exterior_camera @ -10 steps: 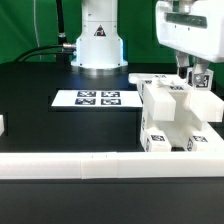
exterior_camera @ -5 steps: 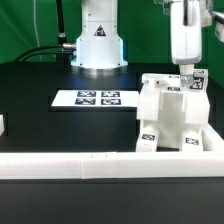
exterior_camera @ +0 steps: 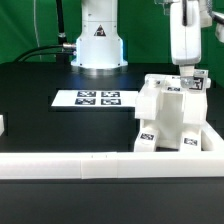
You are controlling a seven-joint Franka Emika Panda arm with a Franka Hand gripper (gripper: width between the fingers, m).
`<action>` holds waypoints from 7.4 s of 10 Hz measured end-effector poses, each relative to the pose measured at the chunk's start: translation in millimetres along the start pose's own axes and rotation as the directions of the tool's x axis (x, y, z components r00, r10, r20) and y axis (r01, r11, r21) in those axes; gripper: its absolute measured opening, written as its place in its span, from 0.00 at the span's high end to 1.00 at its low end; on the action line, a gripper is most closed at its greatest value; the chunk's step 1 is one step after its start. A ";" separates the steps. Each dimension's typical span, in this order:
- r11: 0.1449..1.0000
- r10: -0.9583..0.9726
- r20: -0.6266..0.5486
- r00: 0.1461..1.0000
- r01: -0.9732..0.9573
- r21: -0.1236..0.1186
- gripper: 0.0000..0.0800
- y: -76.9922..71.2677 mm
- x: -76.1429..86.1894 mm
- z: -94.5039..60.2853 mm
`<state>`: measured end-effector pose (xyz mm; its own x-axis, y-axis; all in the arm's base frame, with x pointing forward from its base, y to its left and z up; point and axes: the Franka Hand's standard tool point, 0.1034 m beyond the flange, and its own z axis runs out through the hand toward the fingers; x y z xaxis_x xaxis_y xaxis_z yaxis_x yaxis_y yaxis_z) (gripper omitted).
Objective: Assemble chair
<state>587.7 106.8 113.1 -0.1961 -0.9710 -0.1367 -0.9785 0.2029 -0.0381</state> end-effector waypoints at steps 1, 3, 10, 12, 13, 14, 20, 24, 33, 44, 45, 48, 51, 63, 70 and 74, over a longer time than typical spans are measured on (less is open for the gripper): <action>0.992 -0.123 0.001 0.992 0.123 -0.002 0.20 -3.8 -2.5 -1.6; 0.929 -0.369 0.000 0.929 0.369 0.008 0.19 -11.2 -6.4 -2.1; 0.444 -0.896 -0.027 0.443 0.895 -0.048 0.19 -18.2 -6.1 -13.4; 0.308 -0.950 0.040 0.309 0.951 -0.020 0.19 -17.6 7.7 -26.7; 0.330 -0.943 0.033 0.331 0.944 -0.024 0.19 -19.7 10.8 -26.0; 0.327 -0.944 0.034 0.328 0.945 -0.025 0.19 -19.0 9.7 -24.9; 0.013 -0.997 -0.082 0.013 1.000 -0.006 0.19 7.8 25.9 -31.3; -0.112 -0.989 -0.091 -0.114 0.993 -0.023 0.19 26.4 52.3 -25.8; -0.813 -0.581 -0.003 -0.814 0.581 -0.050 0.19 28.3 88.2 -38.5; -0.705 -0.709 0.047 -0.704 0.708 -0.037 0.19 150.9 122.5 5.8; -0.696 -0.718 0.049 -0.694 0.717 -0.038 0.19 154.5 116.0 9.5; -0.659 -0.752 0.047 -0.658 0.751 -0.030 0.19 152.5 90.6 15.4; -0.632 -0.775 0.037 -0.631 0.774 -0.028 0.19 137.8 62.5 27.1; -0.508 -0.842 0.181 -0.508 0.860 0.047 0.19 129.8 17.7 40.4; -0.508 -0.839 0.195 -0.509 0.859 0.058 0.19 169.4 41.8 8.4; -0.551 -0.808 0.202 -0.554 0.831 0.073 0.19 176.0 85.5 9.0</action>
Offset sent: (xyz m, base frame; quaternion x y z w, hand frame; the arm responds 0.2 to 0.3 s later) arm 0.0174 0.0162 0.0033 -0.0207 -0.0277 -0.2217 0.9745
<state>399.3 60.7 85.8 0.9121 0.3991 -0.0937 0.3811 -0.9098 -0.1646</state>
